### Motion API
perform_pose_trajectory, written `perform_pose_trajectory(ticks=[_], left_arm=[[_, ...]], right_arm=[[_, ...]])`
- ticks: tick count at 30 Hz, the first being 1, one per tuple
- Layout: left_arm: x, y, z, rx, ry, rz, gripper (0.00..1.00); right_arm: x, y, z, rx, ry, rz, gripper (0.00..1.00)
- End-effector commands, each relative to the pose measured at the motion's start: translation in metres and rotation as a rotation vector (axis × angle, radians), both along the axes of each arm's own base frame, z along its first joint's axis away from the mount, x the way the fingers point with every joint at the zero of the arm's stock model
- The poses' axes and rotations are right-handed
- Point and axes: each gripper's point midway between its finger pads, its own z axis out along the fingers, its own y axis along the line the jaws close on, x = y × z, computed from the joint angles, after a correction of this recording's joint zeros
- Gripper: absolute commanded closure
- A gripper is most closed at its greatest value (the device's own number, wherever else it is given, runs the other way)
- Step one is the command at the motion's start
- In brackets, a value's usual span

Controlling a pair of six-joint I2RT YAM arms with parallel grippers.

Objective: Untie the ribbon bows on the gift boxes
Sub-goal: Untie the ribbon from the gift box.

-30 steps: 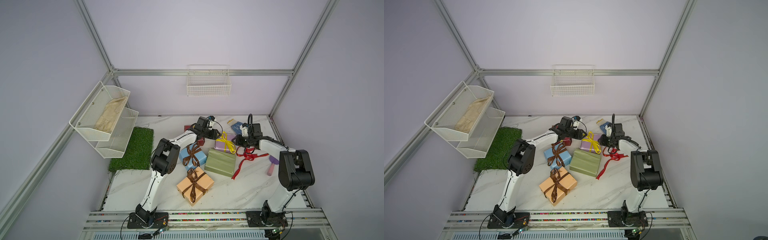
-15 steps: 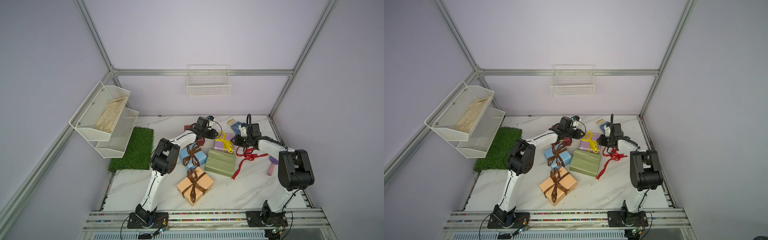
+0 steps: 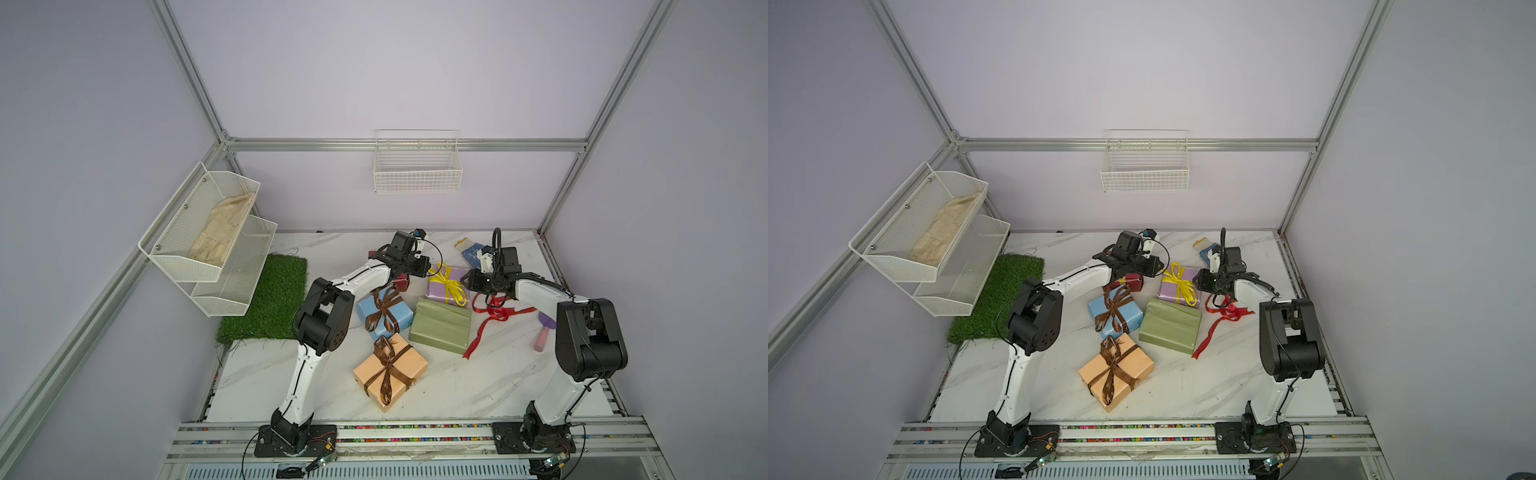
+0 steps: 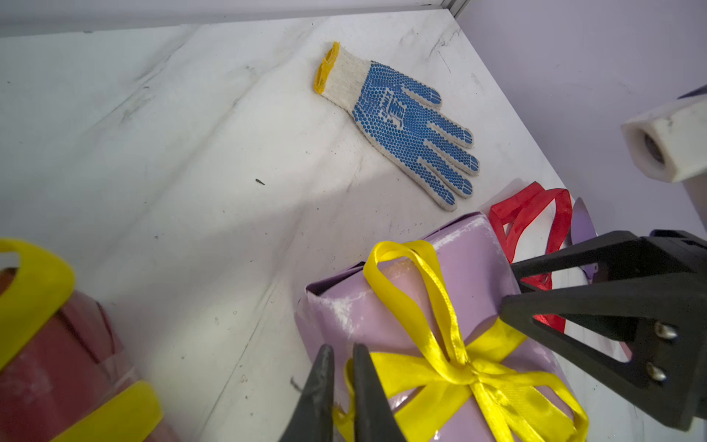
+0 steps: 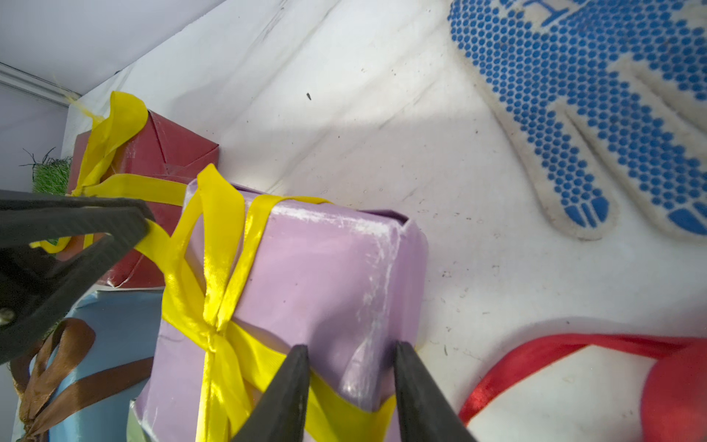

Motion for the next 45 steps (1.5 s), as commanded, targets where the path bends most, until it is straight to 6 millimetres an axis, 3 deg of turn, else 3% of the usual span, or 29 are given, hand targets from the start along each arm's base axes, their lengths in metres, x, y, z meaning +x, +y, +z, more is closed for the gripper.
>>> perform_pose_trajectory(ticks=[1,7,18,24,31,45], left_arm=[[-0.004,0.007,0.046,-0.006,-0.092,0.0,0.88],[-0.011,0.011,0.076,-0.025,-0.137,-0.004,0.97],[-0.034,0.033,0.16,-0.013,-0.29,-0.008,0.97],[-0.05,0.048,0.194,-0.006,-0.353,0.001,0.97],[-0.065,0.075,0.221,0.04,-0.438,0.057,0.95],[-0.08,0.12,0.244,0.126,-0.499,0.186,0.95]], right_arm=[[-0.006,-0.002,-0.021,-0.027,0.054,-0.017,0.6],[-0.007,-0.003,-0.025,-0.035,0.063,-0.022,0.6],[-0.01,-0.005,-0.033,-0.042,0.082,-0.026,0.6],[-0.012,-0.005,-0.037,-0.045,0.091,-0.025,0.6],[-0.014,-0.005,-0.039,-0.049,0.097,-0.026,0.6],[-0.016,-0.004,-0.044,-0.054,0.105,-0.026,0.6]])
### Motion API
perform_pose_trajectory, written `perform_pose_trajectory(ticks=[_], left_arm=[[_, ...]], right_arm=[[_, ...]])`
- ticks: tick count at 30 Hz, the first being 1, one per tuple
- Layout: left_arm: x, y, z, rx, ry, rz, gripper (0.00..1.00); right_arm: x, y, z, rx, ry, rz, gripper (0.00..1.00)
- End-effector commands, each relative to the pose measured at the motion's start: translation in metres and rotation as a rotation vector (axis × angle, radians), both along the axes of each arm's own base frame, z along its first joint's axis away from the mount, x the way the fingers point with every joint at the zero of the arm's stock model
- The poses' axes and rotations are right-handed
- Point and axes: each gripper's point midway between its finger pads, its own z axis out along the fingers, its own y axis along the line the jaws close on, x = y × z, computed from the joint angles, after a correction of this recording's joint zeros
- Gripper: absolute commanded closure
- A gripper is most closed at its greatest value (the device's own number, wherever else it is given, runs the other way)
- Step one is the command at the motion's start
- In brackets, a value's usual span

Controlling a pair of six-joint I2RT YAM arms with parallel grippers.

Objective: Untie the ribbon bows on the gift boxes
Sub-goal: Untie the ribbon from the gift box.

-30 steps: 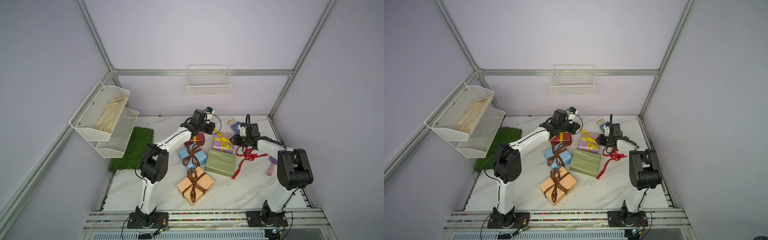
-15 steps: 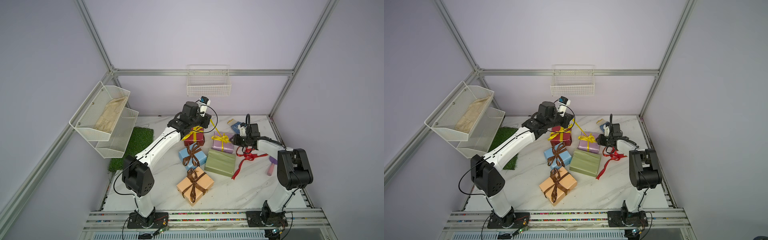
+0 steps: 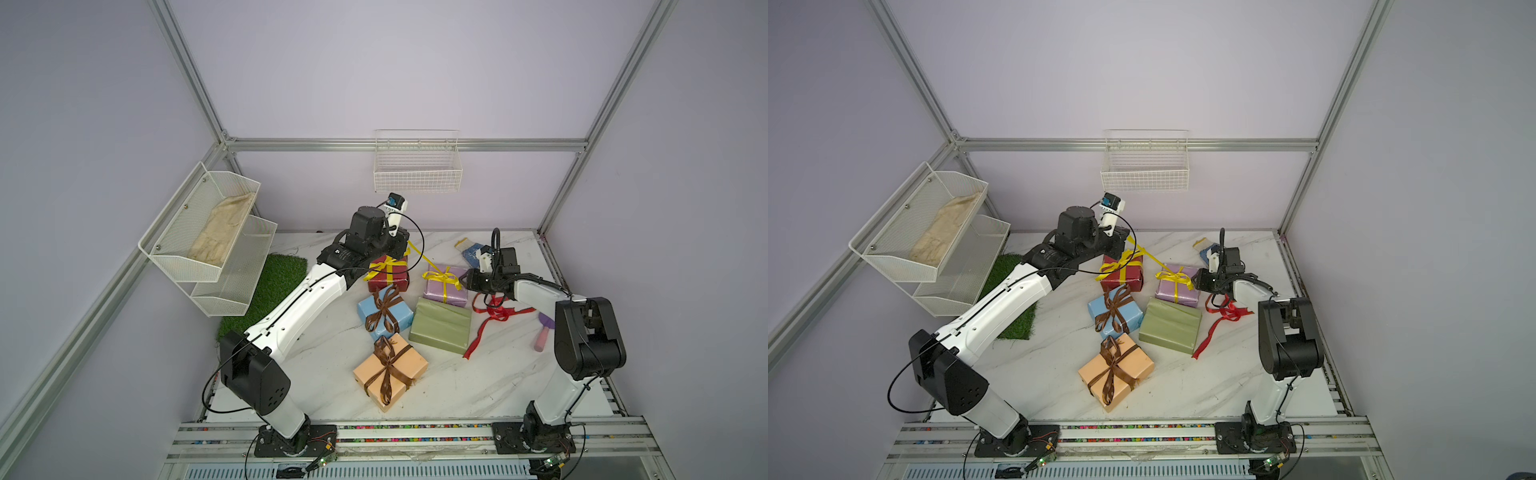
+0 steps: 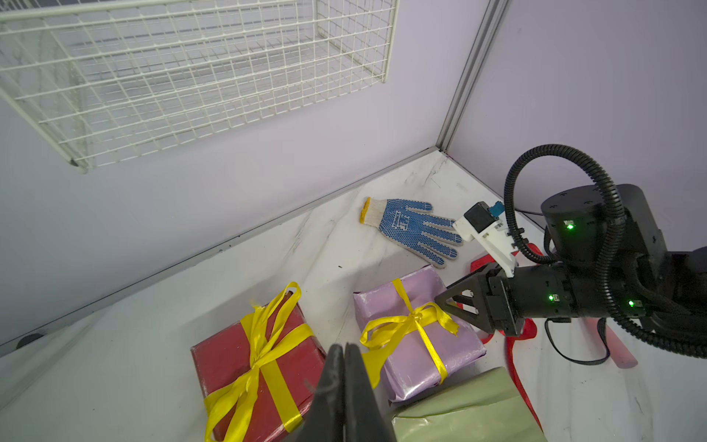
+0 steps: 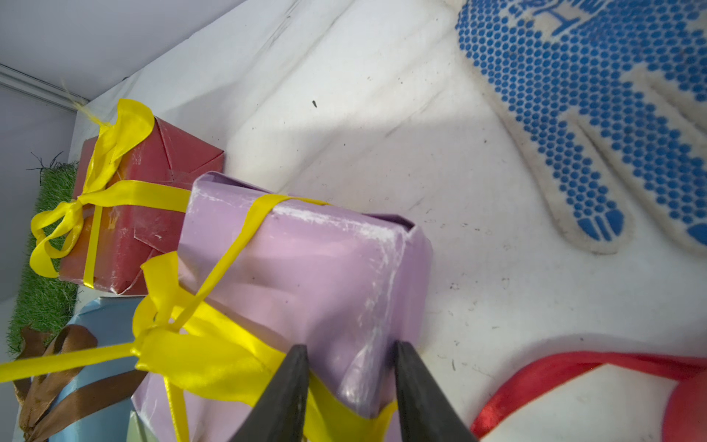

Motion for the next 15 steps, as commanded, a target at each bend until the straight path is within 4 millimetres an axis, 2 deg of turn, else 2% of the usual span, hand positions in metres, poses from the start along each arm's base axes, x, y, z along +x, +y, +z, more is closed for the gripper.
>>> perform_pose_trajectory(ticks=[1,15], left_arm=[[-0.008,0.022,0.025,0.008,-0.069,0.056,0.95],[-0.015,0.052,0.032,0.04,-0.098,0.131,0.93]], right_arm=[[-0.021,-0.006,-0.042,-0.055,0.126,-0.023,0.6],[-0.022,-0.007,-0.044,-0.065,0.129,-0.024,0.6]])
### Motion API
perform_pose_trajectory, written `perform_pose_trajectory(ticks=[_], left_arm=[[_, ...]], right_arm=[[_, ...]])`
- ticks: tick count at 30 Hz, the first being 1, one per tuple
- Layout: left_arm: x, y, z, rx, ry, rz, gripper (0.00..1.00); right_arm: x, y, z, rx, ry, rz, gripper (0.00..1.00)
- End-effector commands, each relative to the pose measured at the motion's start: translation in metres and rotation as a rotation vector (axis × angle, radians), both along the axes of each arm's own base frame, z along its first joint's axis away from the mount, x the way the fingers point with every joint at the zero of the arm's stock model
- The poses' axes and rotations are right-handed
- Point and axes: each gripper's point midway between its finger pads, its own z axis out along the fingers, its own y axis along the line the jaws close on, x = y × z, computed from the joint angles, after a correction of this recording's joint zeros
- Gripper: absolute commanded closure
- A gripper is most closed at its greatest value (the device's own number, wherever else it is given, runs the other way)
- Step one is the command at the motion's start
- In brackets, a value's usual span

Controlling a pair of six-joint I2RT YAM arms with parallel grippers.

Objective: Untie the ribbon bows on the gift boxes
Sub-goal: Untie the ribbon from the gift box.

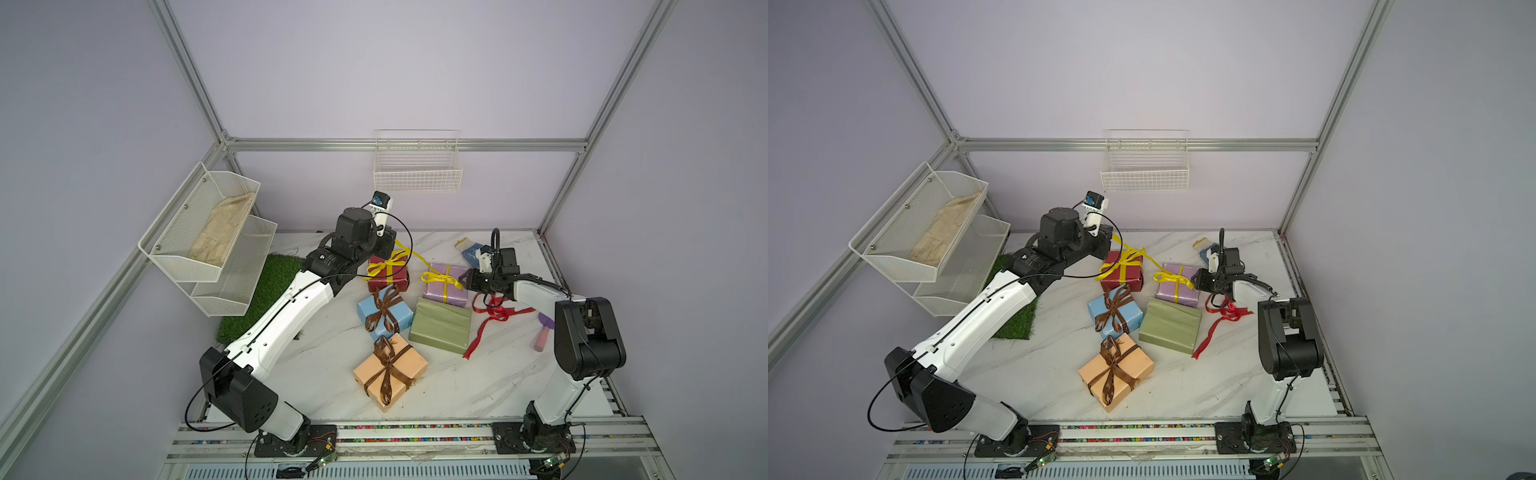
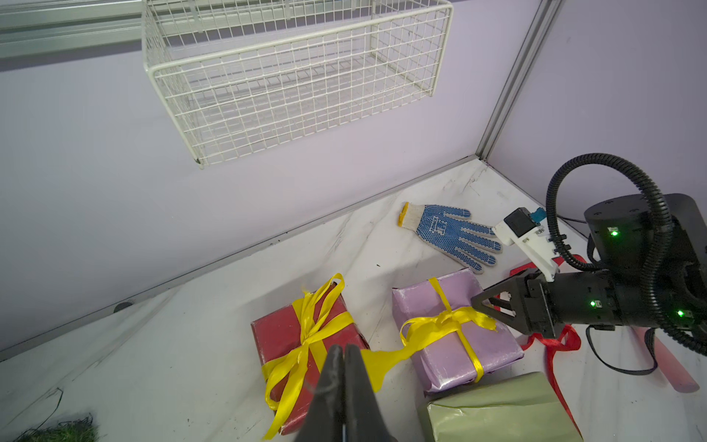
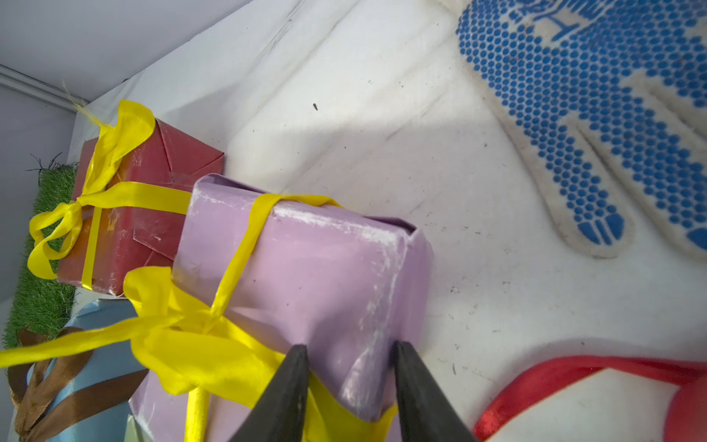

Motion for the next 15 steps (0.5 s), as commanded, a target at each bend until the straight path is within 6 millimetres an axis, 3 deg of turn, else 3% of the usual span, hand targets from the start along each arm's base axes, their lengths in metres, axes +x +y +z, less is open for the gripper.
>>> perform_pose_trajectory(ticks=[1,4,9,15], left_arm=[[-0.004,0.014,0.013,0.003,-0.049,0.03,0.93],[0.0,0.012,0.004,0.002,-0.038,0.019,0.92],[0.011,-0.008,-0.02,-0.016,0.0,-0.048,0.92],[0.043,-0.014,-0.056,-0.004,0.048,-0.006,0.93]], right_arm=[[-0.023,-0.007,-0.043,-0.06,0.136,-0.023,0.6],[-0.02,-0.006,-0.033,-0.067,0.116,-0.012,0.6],[-0.009,-0.003,0.009,-0.083,0.025,0.015,0.59],[-0.003,0.002,0.049,-0.083,-0.05,0.037,0.58]])
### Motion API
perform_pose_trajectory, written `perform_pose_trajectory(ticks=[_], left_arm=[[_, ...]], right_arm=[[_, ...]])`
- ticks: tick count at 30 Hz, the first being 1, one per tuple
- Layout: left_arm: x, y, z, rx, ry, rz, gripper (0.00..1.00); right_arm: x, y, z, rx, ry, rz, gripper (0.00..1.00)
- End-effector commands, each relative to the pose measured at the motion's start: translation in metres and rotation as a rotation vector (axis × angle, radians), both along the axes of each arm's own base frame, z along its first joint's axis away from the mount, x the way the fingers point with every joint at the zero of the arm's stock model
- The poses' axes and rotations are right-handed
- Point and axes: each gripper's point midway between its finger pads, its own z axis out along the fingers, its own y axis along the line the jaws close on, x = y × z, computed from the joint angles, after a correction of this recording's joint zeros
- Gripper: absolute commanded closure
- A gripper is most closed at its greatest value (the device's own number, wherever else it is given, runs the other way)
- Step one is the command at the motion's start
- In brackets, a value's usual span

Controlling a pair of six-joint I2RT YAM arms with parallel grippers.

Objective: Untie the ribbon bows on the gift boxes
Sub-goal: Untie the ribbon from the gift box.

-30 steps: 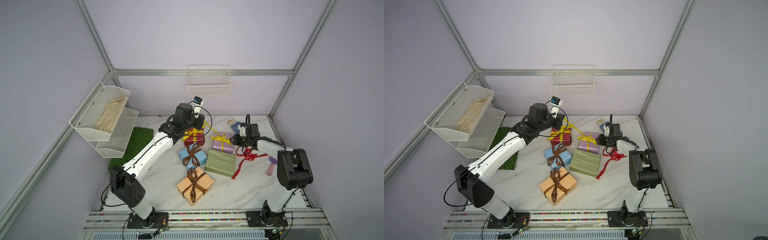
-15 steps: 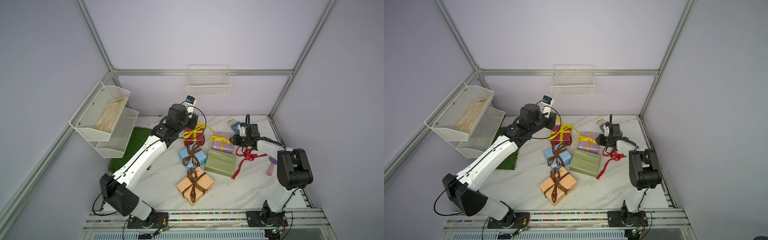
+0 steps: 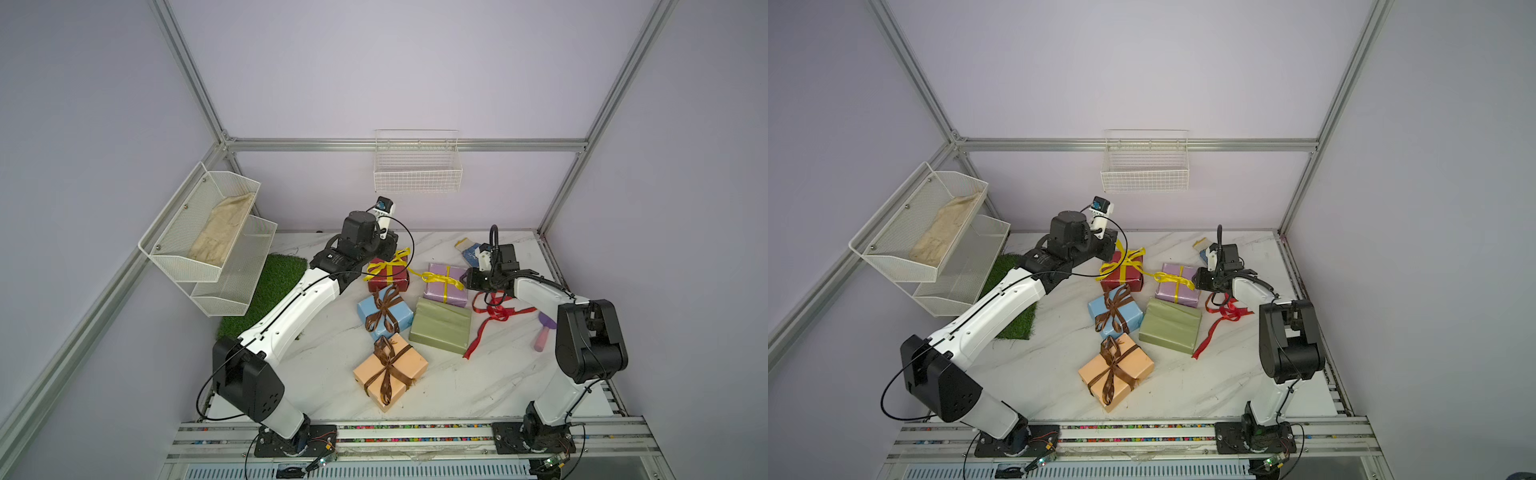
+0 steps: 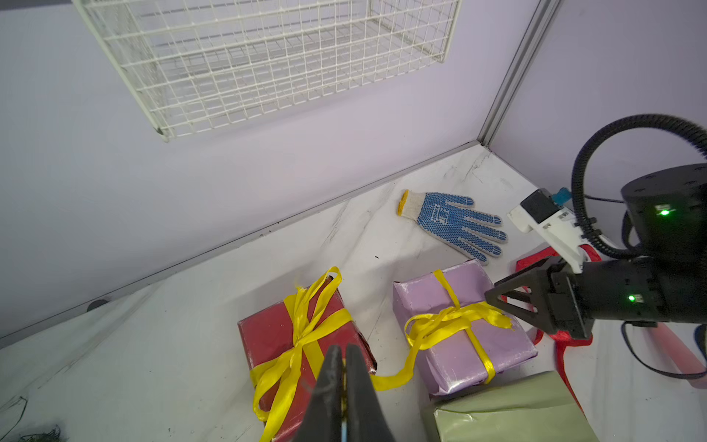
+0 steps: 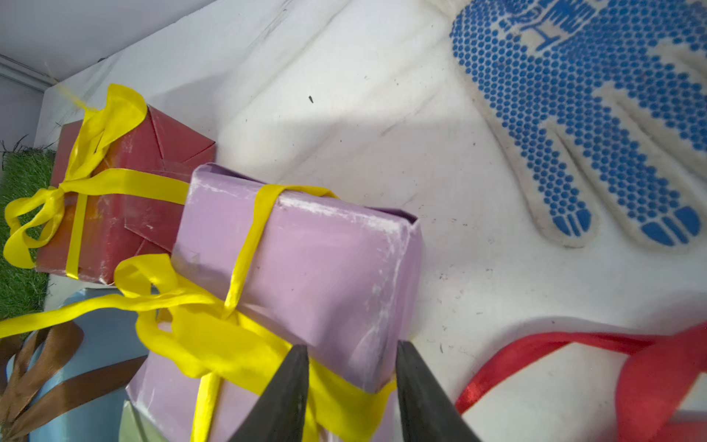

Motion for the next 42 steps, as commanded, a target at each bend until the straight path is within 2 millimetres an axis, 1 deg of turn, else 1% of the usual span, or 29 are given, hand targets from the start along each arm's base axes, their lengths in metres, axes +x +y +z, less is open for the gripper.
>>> perform_pose_trajectory(ticks=[1,3,5,7,9,11,13,15,17,20,22,24,28,31,33,35,39,40,42], left_arm=[[0.025,0.003,-0.016,-0.007,0.003,0.042,0.93],[0.04,0.015,-0.027,0.014,0.023,0.113,0.93],[0.054,0.033,-0.033,0.011,0.041,0.207,0.93],[0.064,0.045,-0.034,0.016,0.038,0.248,0.93],[0.07,0.053,-0.035,0.02,0.036,0.263,0.92],[0.075,0.062,-0.04,0.025,0.047,0.273,0.86],[0.077,0.07,-0.046,0.012,0.071,0.275,0.83],[0.078,0.081,-0.051,-0.013,0.096,0.282,0.83],[0.078,0.092,-0.053,-0.036,0.112,0.286,0.83],[0.075,0.1,-0.056,-0.044,0.121,0.278,0.81],[0.07,0.099,-0.056,-0.052,0.128,0.255,0.77],[0.065,0.091,-0.056,-0.07,0.139,0.205,0.7],[0.046,0.061,-0.06,-0.131,0.185,0.026,0.56],[0.032,0.048,-0.067,-0.172,0.222,-0.038,0.5],[0.022,0.04,-0.07,-0.169,0.219,-0.066,0.46],[0.011,0.031,-0.073,-0.148,0.208,-0.094,0.44],[-0.008,0.017,-0.078,-0.129,0.209,-0.133,0.44],[-0.012,0.014,-0.078,-0.126,0.209,-0.139,0.44],[-0.019,0.01,-0.081,-0.121,0.211,-0.149,0.44]], right_arm=[[0.001,0.004,0.034,-0.018,-0.061,0.028,0.58],[-0.001,0.013,0.039,-0.007,-0.081,0.073,0.58],[-0.005,0.027,0.041,-0.015,-0.108,0.143,0.58],[-0.006,0.04,0.041,-0.039,-0.118,0.192,0.58],[-0.007,0.05,0.037,-0.056,-0.112,0.232,0.58],[-0.006,0.059,0.033,-0.082,-0.109,0.257,0.57],[-0.005,0.064,0.029,-0.106,-0.106,0.273,0.57],[-0.004,0.066,0.025,-0.132,-0.102,0.276,0.57],[-0.002,0.063,0.023,-0.162,-0.103,0.269,0.57],[0.0,0.059,0.022,-0.197,-0.111,0.261,0.58],[0.001,0.055,0.021,-0.219,-0.115,0.256,0.58],[0.0,0.053,0.021,-0.236,-0.118,0.253,0.58],[-0.001,0.049,0.016,-0.262,-0.105,0.254,0.58],[-0.001,0.049,0.012,-0.264,-0.098,0.261,0.58],[0.0,0.05,0.009,-0.265,-0.095,0.264,0.6],[0.002,0.052,0.009,-0.258,-0.099,0.267,0.64],[0.003,0.055,0.003,-0.247,-0.085,0.276,0.71],[0.003,0.054,0.002,-0.246,-0.081,0.273,0.73],[0.004,0.054,0.003,-0.246,-0.084,0.267,0.83]])
